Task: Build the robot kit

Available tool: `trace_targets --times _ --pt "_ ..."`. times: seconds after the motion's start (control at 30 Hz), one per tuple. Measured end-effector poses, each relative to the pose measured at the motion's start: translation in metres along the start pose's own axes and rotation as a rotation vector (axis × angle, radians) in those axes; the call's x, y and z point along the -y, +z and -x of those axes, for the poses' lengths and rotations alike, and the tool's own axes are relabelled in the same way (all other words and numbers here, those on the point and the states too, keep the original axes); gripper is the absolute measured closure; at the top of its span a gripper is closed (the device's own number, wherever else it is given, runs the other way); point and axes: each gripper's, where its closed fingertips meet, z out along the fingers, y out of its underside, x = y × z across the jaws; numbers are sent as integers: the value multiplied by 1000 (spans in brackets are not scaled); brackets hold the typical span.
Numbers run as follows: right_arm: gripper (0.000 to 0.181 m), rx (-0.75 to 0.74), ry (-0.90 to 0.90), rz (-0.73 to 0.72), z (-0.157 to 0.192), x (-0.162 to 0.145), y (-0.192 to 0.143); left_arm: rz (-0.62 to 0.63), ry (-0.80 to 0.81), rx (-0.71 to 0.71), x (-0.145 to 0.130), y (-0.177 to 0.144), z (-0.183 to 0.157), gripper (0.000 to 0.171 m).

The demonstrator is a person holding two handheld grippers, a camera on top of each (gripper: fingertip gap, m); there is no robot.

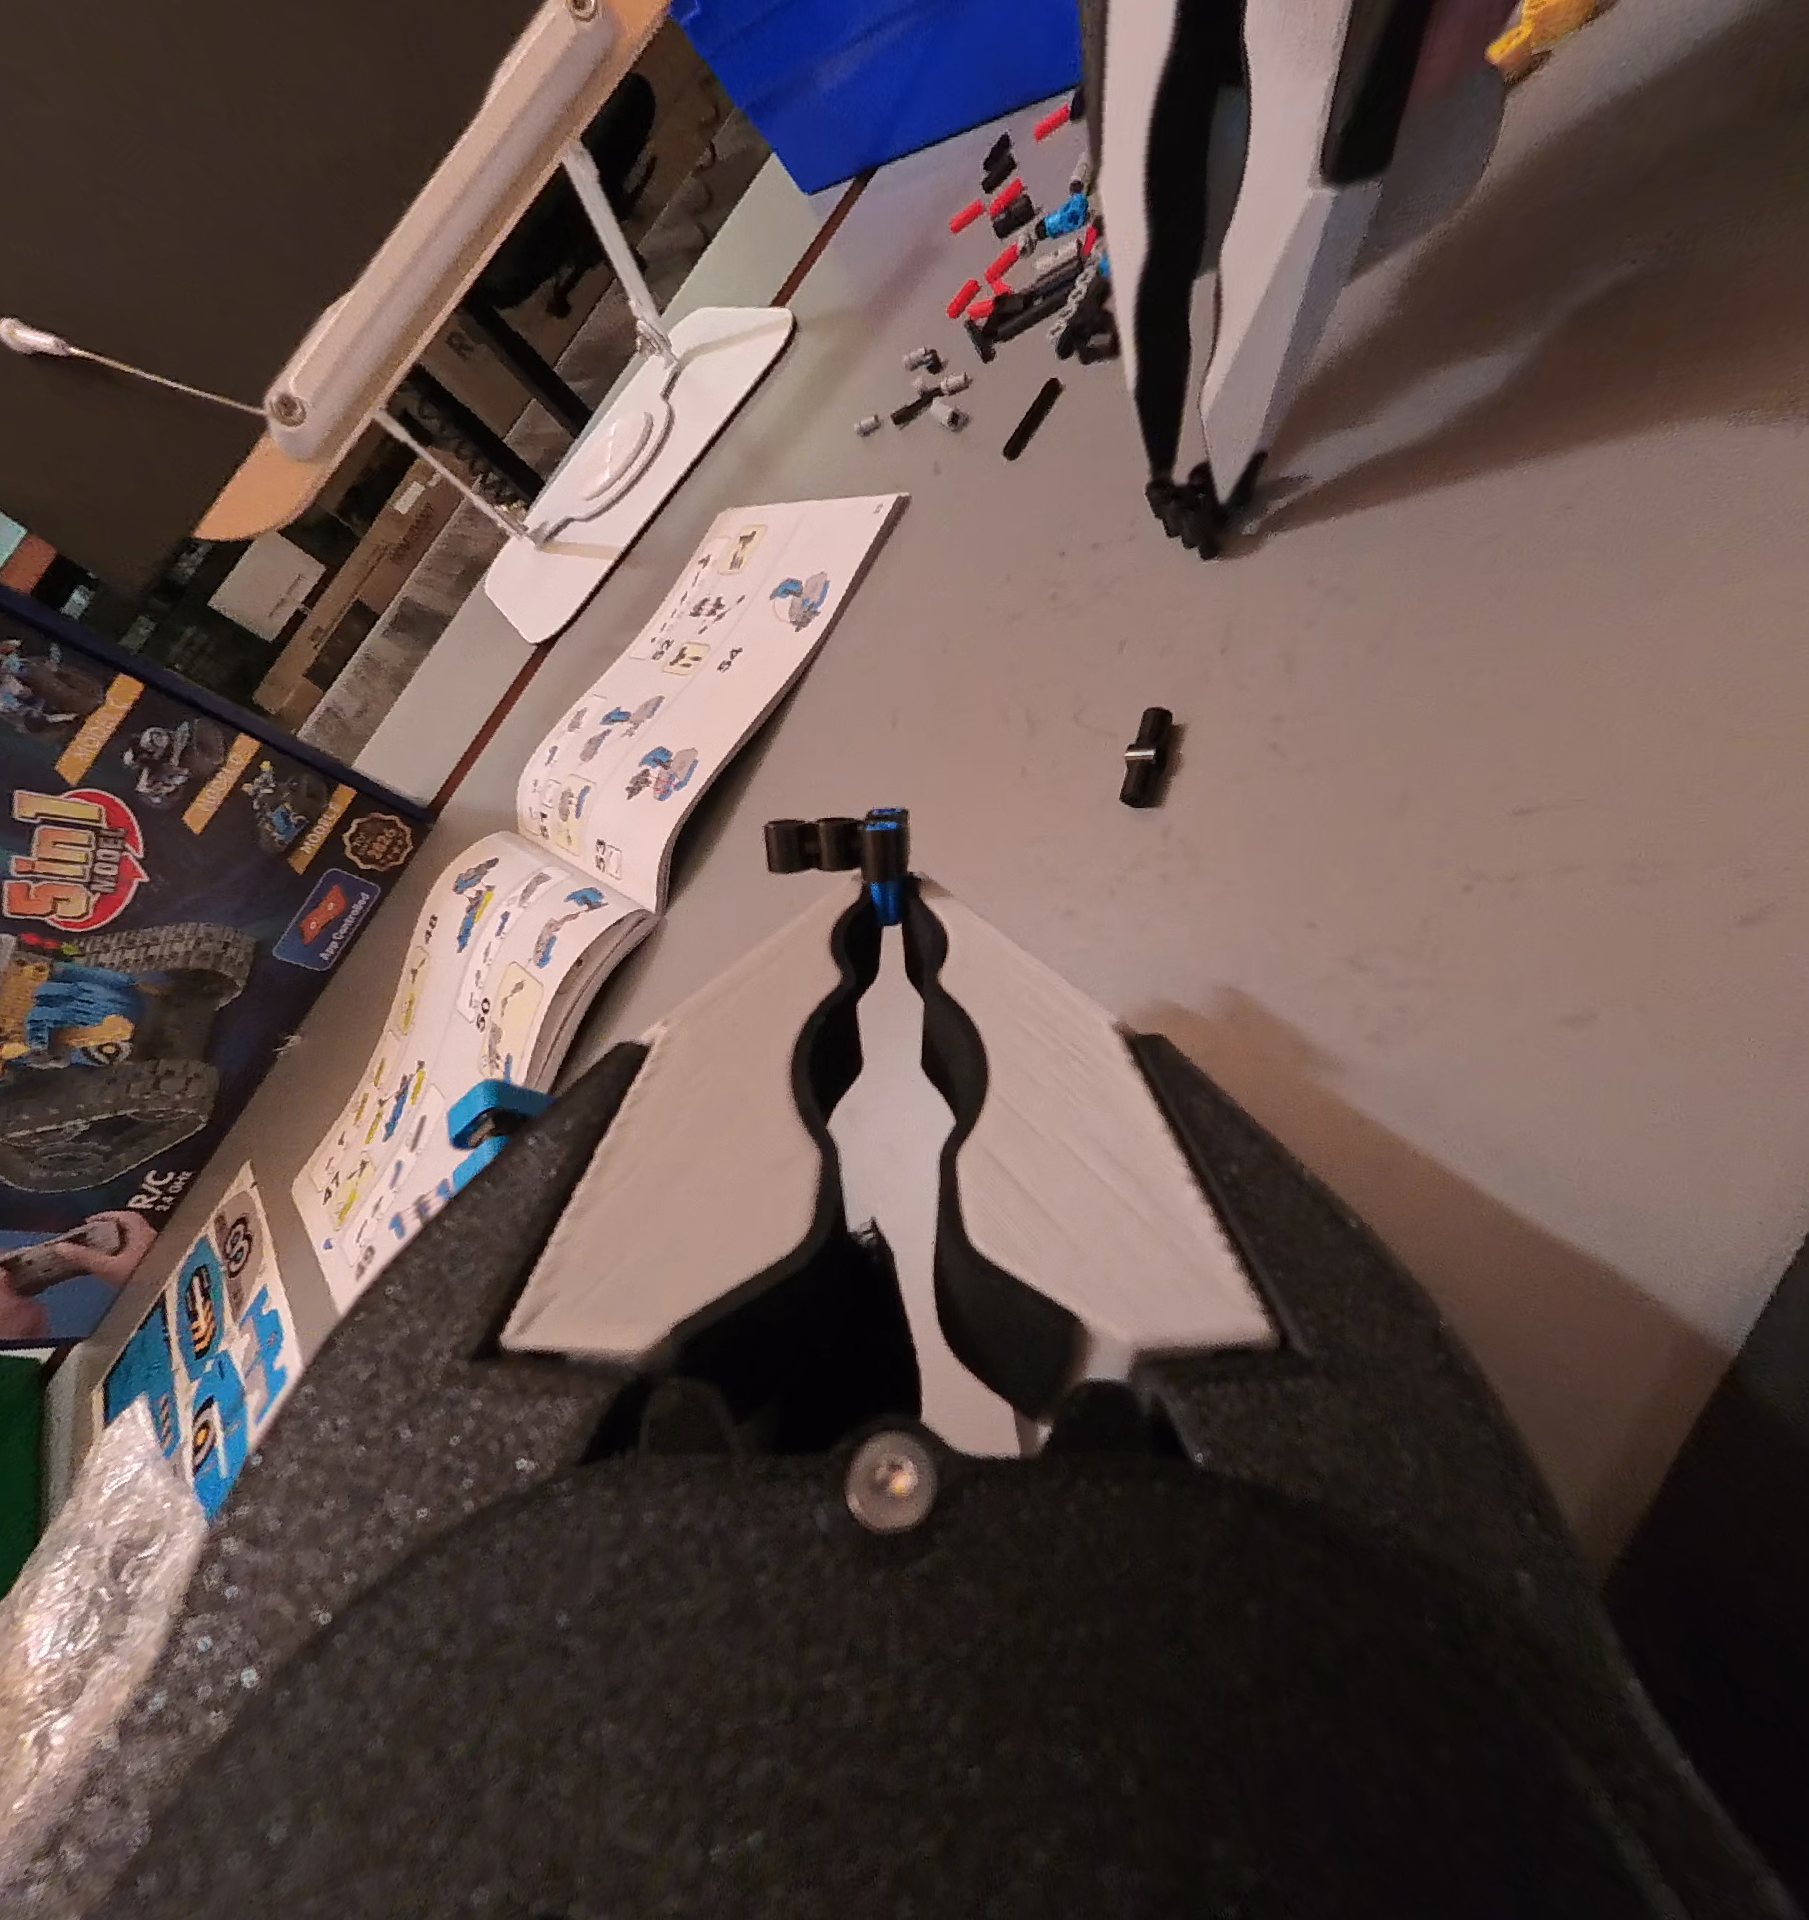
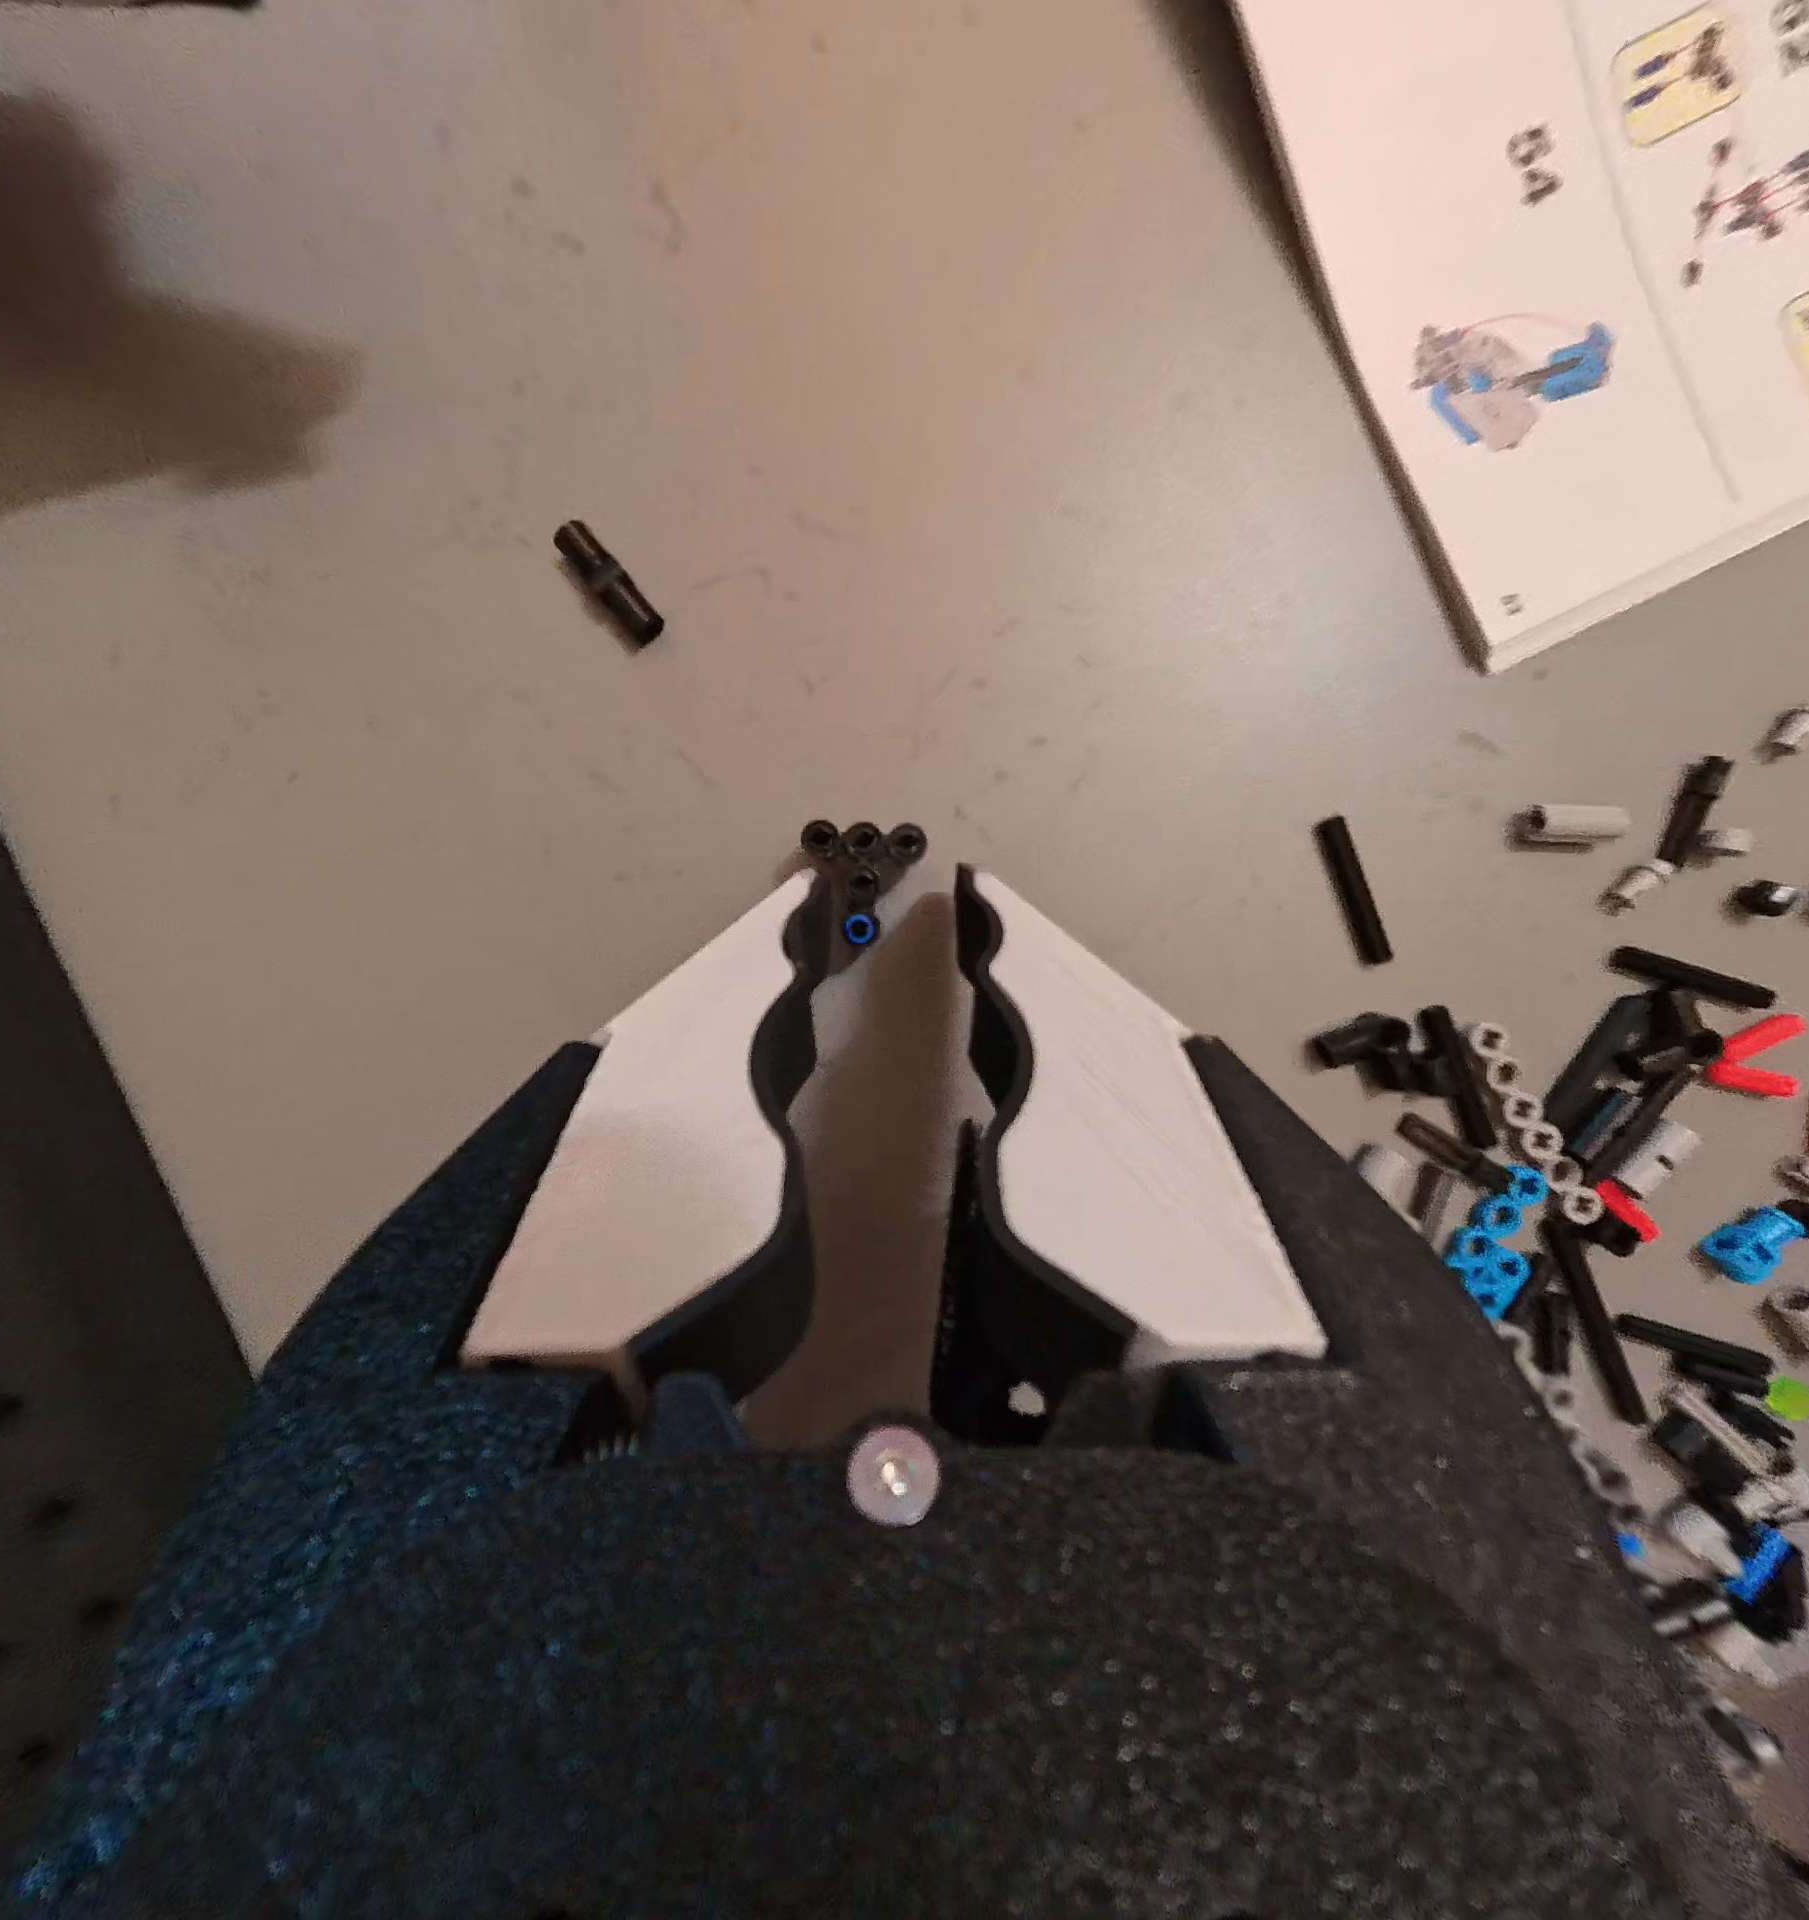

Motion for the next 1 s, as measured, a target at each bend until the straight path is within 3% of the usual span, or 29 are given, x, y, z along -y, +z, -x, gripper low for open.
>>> trace_targets --times 0.17,0.23,0.33,0.43,0.53,1.0 --pt "174 11 -23 12 4 3 5 15 12 26 -3 2 3 169" --pt "175 29 -21 -140 12 33 -5 16 8 31 -3 2 4 169" --pt "175 247 138 -477 50 97 -29 19 -7 46 -4 3 7 170" --pt "175 457 331 -608 77 126 -26 16 -9 47 -4 2 8 170" --pt "175 565 452 -640 79 132 -21 13 -2 45 -3 2 6 170" --pt "175 566 489 -586 88 131 -2 59 82 88 -7 4 6 170"
